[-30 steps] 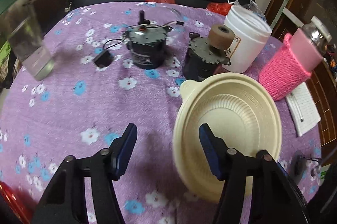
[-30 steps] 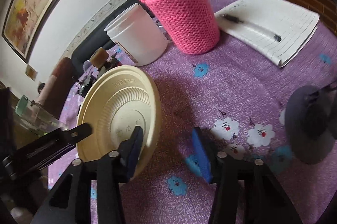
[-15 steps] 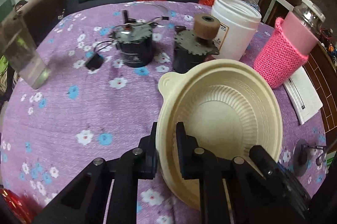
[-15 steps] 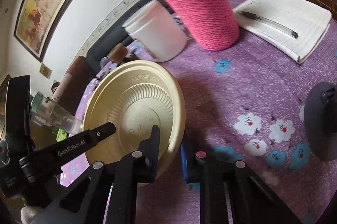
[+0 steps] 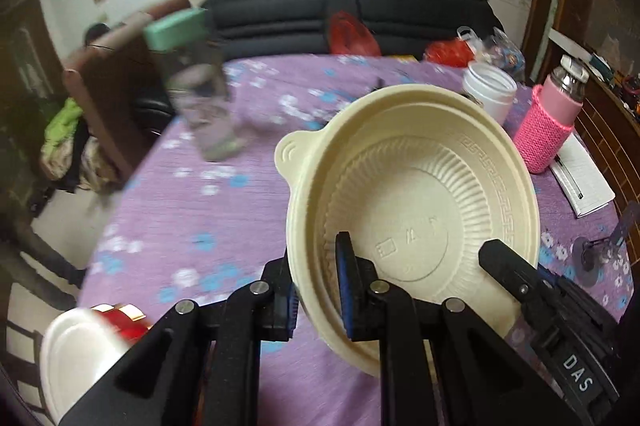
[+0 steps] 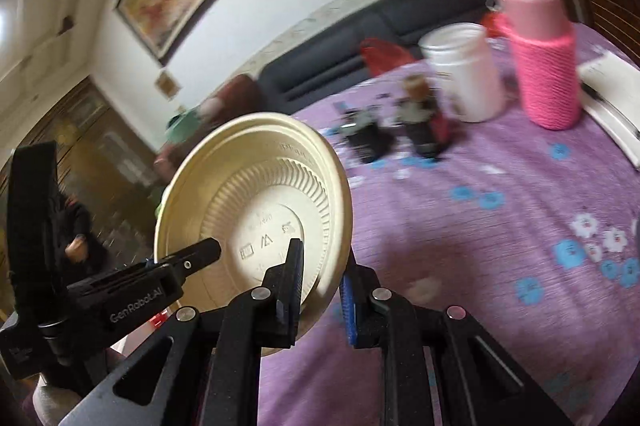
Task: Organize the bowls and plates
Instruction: 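Carry the cream bowl over the red plate stack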
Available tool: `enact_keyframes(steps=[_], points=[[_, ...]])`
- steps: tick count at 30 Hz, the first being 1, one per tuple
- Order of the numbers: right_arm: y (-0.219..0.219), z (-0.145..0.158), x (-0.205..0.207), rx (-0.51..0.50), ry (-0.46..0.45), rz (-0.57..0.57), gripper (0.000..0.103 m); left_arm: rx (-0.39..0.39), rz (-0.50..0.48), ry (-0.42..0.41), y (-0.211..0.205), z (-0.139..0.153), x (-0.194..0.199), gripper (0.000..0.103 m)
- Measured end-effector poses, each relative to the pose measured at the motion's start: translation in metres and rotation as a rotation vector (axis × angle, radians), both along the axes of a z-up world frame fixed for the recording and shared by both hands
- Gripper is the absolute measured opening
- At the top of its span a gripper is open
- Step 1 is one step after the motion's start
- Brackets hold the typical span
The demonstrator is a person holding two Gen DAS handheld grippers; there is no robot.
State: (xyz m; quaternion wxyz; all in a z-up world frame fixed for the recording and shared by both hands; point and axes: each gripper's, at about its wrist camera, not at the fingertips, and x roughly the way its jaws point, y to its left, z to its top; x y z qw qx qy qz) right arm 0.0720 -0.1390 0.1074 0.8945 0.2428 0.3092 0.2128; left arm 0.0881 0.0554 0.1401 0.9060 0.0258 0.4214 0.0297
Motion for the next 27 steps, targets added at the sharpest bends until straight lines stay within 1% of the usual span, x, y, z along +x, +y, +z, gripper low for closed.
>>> enact_keyframes(steps=[5, 9, 13, 18, 21, 23, 25, 27], points=[[0.046, 0.023, -0.032, -0.046, -0.078, 0.093, 0.019, 0.012, 0.07, -0.072, 0.037, 0.024, -0.049, 0.016], [0.067, 0.038, -0.056, -0.024, -0.106, 0.14, 0.019, 0.021, 0.112, -0.115, 0.064, 0.043, -0.086, 0.017], [0.097, 0.056, -0.075, -0.061, -0.127, 0.192, 0.019, 0.016, 0.161, -0.14, 0.093, 0.054, -0.115, 0.017], [0.14, 0.059, -0.091, -0.101, -0.105, 0.267, 0.019, -0.01, 0.234, -0.109, 0.135, 0.049, -0.142, 0.017], [0.171, 0.053, -0.096, -0.156, -0.072, 0.313, 0.019, -0.003, 0.285, -0.086, 0.16, 0.04, -0.156, 0.017], [0.191, 0.048, -0.097, -0.2, -0.054, 0.33, 0.019, -0.01, 0.307, -0.067, 0.173, 0.032, -0.158, 0.018], [0.202, 0.044, -0.096, -0.218, -0.035, 0.337, 0.019, -0.025, 0.321, -0.048, 0.184, 0.025, -0.158, 0.018], [0.212, 0.039, -0.094, -0.247, -0.018, 0.333, 0.02, -0.015, 0.324, -0.042, 0.189, 0.02, -0.157, 0.019]])
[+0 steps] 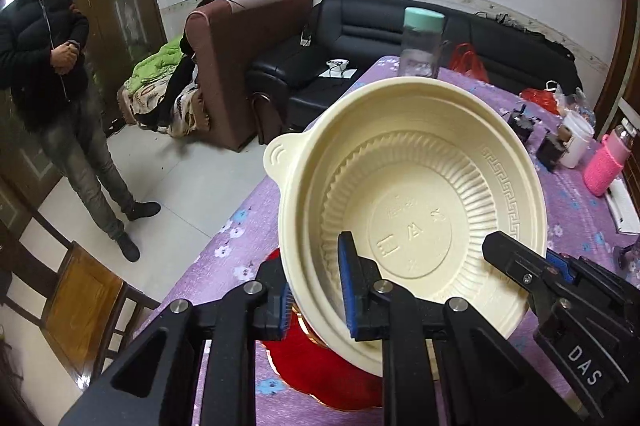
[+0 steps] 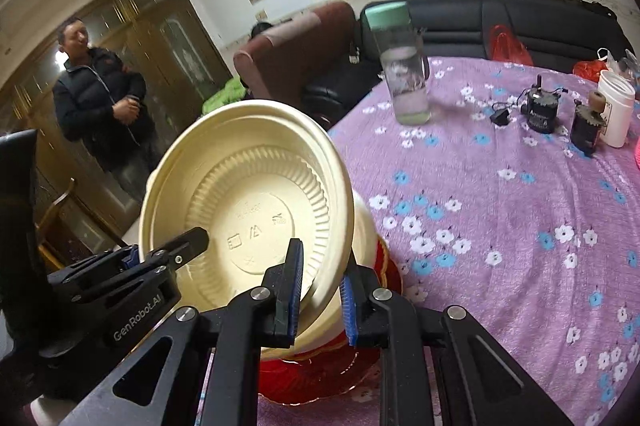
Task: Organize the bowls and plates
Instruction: 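Carry the cream bowl over the red plate stack, then lower the cream bowl into the white bowls and open both grippers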
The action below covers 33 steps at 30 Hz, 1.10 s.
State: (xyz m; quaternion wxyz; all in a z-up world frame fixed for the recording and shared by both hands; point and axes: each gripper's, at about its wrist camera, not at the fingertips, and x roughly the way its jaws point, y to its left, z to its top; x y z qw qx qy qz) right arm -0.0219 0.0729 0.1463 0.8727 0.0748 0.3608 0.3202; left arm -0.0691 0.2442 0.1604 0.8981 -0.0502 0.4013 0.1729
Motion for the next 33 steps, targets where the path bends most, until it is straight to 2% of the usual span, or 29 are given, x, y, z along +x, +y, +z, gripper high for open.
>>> enact_keyframes(steps=[2, 3, 4, 5, 6, 7, 9, 11, 13, 15, 17, 21, 24, 27, 30, 33], points=[[0.01, -0.004, 0.002, -0.053, -0.015, -0.015, 0.02, 0.031, 0.0, 0.001, 0.001, -0.004, 0.002, 0.022], [0.014, -0.004, 0.0, -0.08, -0.029, -0.023, 0.02, 0.049, 0.0, 0.0, 0.001, -0.006, 0.003, 0.029], [0.019, -0.005, -0.002, -0.116, -0.052, -0.036, 0.02, 0.059, 0.001, -0.003, 0.002, -0.007, 0.003, 0.042], [0.023, -0.005, -0.004, -0.147, -0.08, -0.05, 0.021, 0.061, 0.003, -0.014, 0.004, -0.007, 0.001, 0.05], [0.025, -0.005, -0.006, -0.163, -0.098, -0.056, 0.022, 0.067, 0.008, -0.023, 0.004, -0.006, 0.001, 0.062], [0.027, -0.005, -0.007, -0.186, -0.116, -0.065, 0.021, 0.076, 0.015, -0.032, 0.004, -0.006, 0.0, 0.065], [0.032, -0.005, -0.009, -0.225, -0.141, -0.084, 0.021, 0.079, 0.02, -0.055, 0.008, -0.003, -0.004, 0.065], [0.032, -0.003, -0.01, -0.21, -0.15, -0.074, 0.021, 0.046, 0.019, -0.081, 0.014, 0.001, -0.009, 0.066], [0.031, -0.002, -0.01, -0.196, -0.157, -0.077, 0.028, 0.02, 0.021, -0.106, 0.018, 0.003, -0.016, 0.071], [0.028, 0.0, -0.008, -0.159, -0.155, -0.092, 0.055, 0.012, 0.033, -0.136, 0.02, 0.006, -0.023, 0.072], [0.02, 0.002, -0.008, -0.1, -0.152, -0.112, 0.065, 0.017, 0.041, -0.164, 0.02, 0.008, -0.03, 0.072], [0.004, 0.011, -0.013, -0.048, -0.181, -0.164, 0.066, 0.059, 0.069, -0.243, 0.012, 0.015, -0.045, 0.079], [-0.015, 0.016, -0.021, -0.025, -0.195, -0.228, 0.066, 0.123, 0.101, -0.293, 0.004, 0.019, -0.054, 0.082], [-0.034, 0.014, -0.034, 0.01, -0.202, -0.277, 0.066, 0.193, 0.134, -0.316, -0.009, 0.019, -0.058, 0.085], [-0.046, 0.006, -0.046, 0.056, -0.189, -0.306, 0.067, 0.234, 0.157, -0.333, -0.02, 0.02, -0.061, 0.092], [-0.051, 0.0, -0.057, 0.066, -0.192, -0.325, 0.067, 0.269, 0.156, -0.331, -0.032, 0.019, -0.059, 0.093]])
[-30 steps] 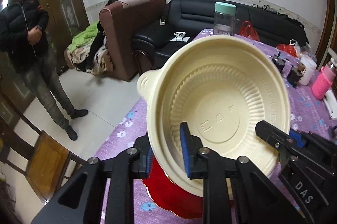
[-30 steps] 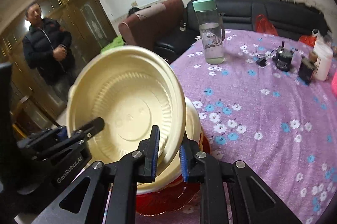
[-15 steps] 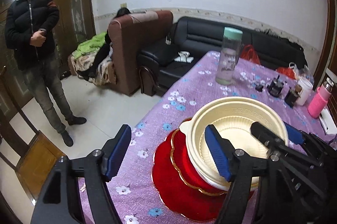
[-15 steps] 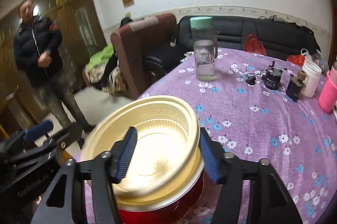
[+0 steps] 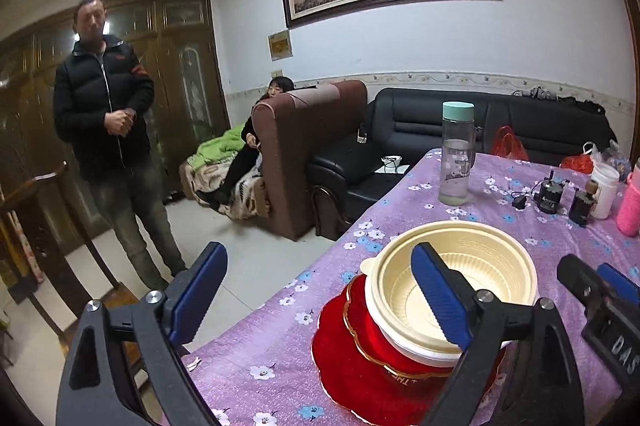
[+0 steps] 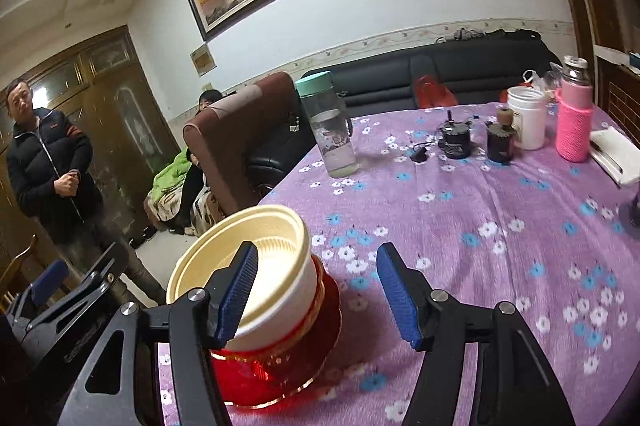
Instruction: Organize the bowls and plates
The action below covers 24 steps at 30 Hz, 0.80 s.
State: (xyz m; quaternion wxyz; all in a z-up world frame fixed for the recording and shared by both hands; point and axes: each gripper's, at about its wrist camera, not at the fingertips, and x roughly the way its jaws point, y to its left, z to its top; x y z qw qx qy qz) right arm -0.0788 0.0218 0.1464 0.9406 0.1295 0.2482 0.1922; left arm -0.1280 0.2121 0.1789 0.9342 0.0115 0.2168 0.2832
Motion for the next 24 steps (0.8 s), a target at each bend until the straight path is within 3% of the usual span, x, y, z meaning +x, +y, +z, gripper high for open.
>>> enact_keyframes(steps=[14, 24], points=[[-0.002, -0.018, -0.023, -0.053, 0.01, -0.083, 0.076, -0.072, -0.055, 0.009, -0.004, 0.0, 0.01, 0.094], [0.013, -0.012, -0.05, -0.121, -0.094, -0.1, 0.084, -0.142, -0.044, -0.003, 0.006, -0.015, 0.0, 0.094]])
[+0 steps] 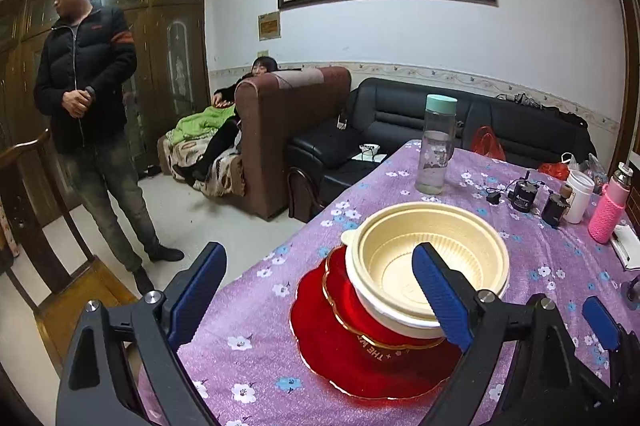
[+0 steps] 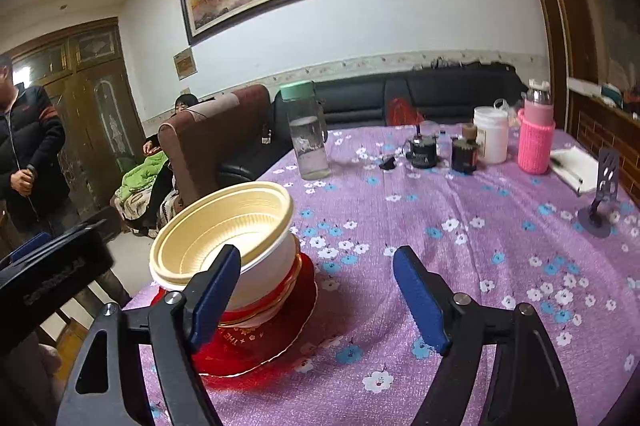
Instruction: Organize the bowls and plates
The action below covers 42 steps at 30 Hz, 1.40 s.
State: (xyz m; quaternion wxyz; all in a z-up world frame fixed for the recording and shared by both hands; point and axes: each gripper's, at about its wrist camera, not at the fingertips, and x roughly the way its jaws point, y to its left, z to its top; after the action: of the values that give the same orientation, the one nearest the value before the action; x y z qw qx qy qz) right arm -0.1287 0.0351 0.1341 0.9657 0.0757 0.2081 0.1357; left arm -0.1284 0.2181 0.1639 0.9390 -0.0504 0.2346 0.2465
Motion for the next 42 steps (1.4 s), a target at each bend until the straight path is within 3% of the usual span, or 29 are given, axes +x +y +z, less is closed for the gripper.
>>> enact_keyframes(steps=[12, 25, 42], points=[[0.014, 0.005, -0.018, -0.044, -0.071, -0.003, 0.091, -0.046, -0.01, -0.056, 0.006, 0.005, -0.018, 0.094], [0.03, 0.007, -0.026, -0.085, -0.101, 0.0, 0.091, -0.067, 0.004, -0.11, 0.018, 0.009, -0.035, 0.094], [0.062, -0.005, -0.027, -0.156, -0.049, 0.065, 0.093, -0.164, 0.002, -0.068, 0.05, -0.005, -0.044, 0.096]])
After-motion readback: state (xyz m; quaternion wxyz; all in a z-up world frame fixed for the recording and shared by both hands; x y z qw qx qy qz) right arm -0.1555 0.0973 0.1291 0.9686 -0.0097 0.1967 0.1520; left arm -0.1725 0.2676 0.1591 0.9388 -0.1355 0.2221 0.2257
